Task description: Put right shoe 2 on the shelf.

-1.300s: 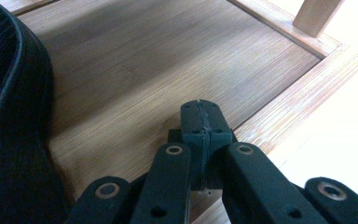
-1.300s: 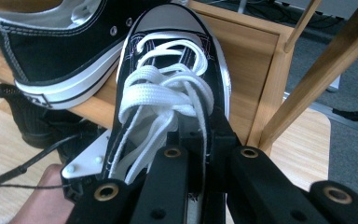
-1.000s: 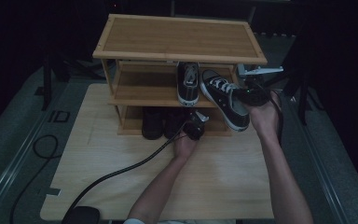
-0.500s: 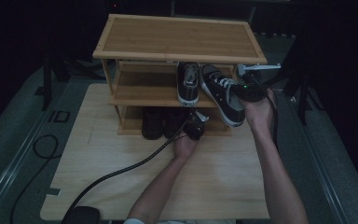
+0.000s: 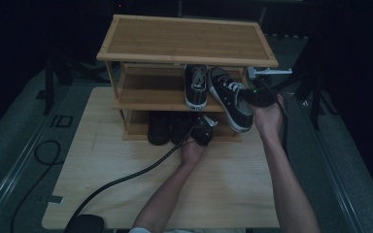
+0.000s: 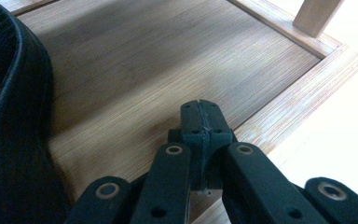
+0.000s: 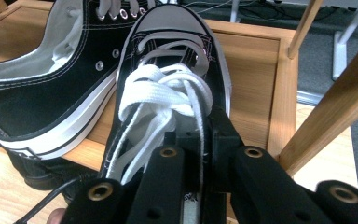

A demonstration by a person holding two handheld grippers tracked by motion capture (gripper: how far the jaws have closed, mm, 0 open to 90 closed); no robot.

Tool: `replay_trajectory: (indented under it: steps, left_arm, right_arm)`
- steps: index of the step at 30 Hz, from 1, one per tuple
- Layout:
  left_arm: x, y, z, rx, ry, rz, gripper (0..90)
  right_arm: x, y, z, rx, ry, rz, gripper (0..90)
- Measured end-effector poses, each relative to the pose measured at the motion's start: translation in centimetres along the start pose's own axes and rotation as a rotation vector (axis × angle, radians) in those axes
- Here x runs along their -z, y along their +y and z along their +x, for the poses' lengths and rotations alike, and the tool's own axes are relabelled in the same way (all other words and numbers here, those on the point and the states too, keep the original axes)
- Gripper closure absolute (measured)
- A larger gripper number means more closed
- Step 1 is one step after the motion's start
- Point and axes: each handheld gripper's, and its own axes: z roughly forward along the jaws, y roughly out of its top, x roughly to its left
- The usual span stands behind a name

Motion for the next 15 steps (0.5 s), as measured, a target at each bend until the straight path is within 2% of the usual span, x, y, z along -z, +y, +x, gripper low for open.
replay_trajectory:
  steps: [6, 10, 15]
  left_arm:
    - [0.00, -0.01, -0.01, 0.000, 0.000, -0.001, 90.0]
    - [0.00, -0.01, 0.00, 0.000, 0.000, -0.001, 90.0]
    - [0.00, -0.02, -0.01, 0.001, 0.000, -0.001, 90.0]
  right_arm:
    - [0.01, -0.22, -0.22, -0.012, 0.018, -0.005, 77.7]
    - [0.06, -0.29, -0.12, -0.002, 0.004, -0.005, 71.9]
    - [0.20, -0.37, -0.16, 0.000, 0.012, -0.008, 71.2]
